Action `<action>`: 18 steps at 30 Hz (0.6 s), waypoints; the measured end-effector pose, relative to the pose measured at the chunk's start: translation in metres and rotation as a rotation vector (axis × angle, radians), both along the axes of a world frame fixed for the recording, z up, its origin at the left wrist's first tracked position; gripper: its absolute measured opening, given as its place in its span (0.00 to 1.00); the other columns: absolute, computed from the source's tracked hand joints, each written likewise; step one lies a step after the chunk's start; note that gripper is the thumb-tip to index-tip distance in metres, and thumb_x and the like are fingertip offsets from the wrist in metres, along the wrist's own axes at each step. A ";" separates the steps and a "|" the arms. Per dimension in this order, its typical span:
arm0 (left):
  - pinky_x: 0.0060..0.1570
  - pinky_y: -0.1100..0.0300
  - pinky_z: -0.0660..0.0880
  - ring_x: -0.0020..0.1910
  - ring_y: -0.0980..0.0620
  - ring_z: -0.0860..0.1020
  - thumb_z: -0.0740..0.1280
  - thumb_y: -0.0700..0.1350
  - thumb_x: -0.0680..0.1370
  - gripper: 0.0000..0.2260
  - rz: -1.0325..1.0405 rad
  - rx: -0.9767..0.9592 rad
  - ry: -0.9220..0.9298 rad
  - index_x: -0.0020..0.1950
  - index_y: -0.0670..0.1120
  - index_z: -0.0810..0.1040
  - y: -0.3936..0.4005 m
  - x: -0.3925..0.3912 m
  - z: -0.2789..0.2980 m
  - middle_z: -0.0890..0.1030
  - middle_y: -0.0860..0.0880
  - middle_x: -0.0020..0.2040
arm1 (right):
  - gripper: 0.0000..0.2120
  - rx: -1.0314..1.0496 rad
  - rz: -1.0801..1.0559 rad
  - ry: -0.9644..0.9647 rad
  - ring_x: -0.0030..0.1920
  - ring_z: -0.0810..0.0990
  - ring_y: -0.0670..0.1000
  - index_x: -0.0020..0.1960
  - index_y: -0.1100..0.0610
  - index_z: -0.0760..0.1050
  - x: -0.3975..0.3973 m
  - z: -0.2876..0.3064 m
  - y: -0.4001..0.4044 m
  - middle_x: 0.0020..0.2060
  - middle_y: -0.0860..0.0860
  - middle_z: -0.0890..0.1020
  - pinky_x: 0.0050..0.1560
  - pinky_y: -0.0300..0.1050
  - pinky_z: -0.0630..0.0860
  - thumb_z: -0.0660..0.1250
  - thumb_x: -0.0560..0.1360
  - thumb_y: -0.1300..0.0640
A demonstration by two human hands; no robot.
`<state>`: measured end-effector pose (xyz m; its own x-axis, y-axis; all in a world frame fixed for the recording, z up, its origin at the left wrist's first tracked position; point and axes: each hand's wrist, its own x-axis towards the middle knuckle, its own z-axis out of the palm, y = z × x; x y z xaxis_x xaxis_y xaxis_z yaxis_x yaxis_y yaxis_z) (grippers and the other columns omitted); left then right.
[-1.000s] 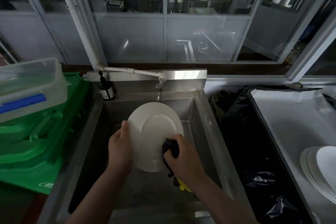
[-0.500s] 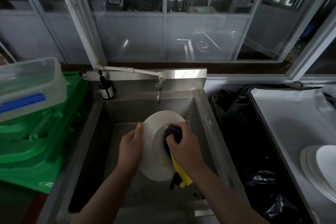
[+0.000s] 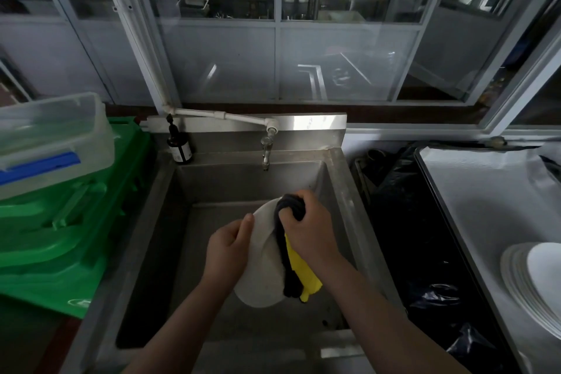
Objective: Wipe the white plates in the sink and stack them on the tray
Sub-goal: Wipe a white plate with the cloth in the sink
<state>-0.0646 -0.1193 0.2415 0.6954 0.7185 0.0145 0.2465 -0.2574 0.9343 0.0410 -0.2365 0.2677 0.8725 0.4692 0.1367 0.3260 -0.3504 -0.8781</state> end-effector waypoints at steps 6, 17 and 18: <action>0.32 0.57 0.69 0.28 0.60 0.74 0.63 0.46 0.83 0.18 -0.089 0.121 0.006 0.33 0.50 0.78 -0.002 -0.004 -0.002 0.77 0.57 0.27 | 0.07 0.021 -0.023 0.052 0.45 0.78 0.41 0.53 0.47 0.73 0.013 0.010 0.003 0.43 0.42 0.79 0.42 0.36 0.73 0.66 0.75 0.52; 0.33 0.56 0.69 0.29 0.56 0.74 0.61 0.47 0.84 0.20 0.016 -0.071 -0.089 0.35 0.41 0.78 -0.009 -0.010 0.000 0.76 0.50 0.28 | 0.10 -0.009 0.228 -0.196 0.47 0.77 0.42 0.52 0.48 0.76 -0.010 -0.002 -0.010 0.44 0.40 0.78 0.47 0.39 0.75 0.66 0.71 0.56; 0.34 0.53 0.71 0.30 0.52 0.76 0.61 0.48 0.84 0.20 0.026 -0.103 -0.085 0.37 0.40 0.79 -0.009 -0.011 0.000 0.78 0.46 0.30 | 0.10 -0.012 0.243 -0.197 0.47 0.77 0.42 0.52 0.48 0.75 -0.011 -0.005 -0.011 0.44 0.40 0.77 0.47 0.39 0.75 0.66 0.71 0.56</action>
<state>-0.0758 -0.1283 0.2414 0.6757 0.7371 -0.0029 0.1711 -0.1531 0.9733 0.0299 -0.2479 0.2630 0.6917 0.6635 0.2853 0.5653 -0.2515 -0.7856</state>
